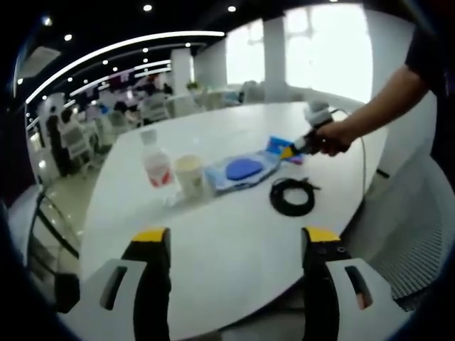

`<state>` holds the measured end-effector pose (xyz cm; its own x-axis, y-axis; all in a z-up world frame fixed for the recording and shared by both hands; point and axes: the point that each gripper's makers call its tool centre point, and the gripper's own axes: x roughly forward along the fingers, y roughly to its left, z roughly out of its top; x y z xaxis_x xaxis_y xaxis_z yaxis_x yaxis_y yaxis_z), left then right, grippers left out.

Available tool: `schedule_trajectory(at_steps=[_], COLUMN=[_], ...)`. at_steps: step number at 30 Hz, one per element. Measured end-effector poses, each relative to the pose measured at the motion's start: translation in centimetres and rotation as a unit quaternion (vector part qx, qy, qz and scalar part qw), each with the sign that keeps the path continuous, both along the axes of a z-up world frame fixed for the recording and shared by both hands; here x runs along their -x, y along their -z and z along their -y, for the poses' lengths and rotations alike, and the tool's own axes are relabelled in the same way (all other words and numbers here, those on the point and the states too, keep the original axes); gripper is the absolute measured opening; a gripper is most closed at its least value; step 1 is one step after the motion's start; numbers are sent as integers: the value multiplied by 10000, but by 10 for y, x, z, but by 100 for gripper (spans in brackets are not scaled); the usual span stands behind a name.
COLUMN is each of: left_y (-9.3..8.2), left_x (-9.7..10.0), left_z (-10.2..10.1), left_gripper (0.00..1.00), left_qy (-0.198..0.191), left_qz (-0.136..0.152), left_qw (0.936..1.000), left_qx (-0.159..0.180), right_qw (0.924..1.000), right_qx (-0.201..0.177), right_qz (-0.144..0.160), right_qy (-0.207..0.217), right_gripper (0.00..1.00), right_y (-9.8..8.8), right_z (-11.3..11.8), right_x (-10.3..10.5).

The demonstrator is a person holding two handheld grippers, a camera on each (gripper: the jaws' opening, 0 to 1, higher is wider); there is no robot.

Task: Arrange the tabletop items into an orderly group along one side of the table until the central work area is clear of visible clutter.

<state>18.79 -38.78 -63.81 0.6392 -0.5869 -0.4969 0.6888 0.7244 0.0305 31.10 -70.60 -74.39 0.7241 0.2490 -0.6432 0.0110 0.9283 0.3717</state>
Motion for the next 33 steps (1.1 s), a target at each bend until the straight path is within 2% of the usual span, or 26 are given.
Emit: schedule_trajectory(at_steps=[5,10,13,17,27,33], left_y=[-1,-1,-1,0,2,3], left_x=[0,1,1,1,0,1], left_z=[1,1,1,1,0,2], left_gripper=[72,72,72,72,72,72], left_qy=[20,35,39,56,47,68], left_qz=[7,8,6,-9,-27,-60], left_qw=[10000,10000,10000,10000,10000,9999], left_qx=[17,31,36,18,-8,-51], right_qw=[9999,9989,9972,9912,9791,9735], right_qx=[26,268,496,991,1535,1783], right_qz=[157,341,452,631,698,550], right_qy=[-61,-204,-320,-613,-1136,-1320], right_gripper=[6,9,13,18,28,33], right_y=[-8,-18,-23,-36,-47,-41], right_z=[8,15,20,26,41,55], right_x=[3,6,3,0,-13,-25])
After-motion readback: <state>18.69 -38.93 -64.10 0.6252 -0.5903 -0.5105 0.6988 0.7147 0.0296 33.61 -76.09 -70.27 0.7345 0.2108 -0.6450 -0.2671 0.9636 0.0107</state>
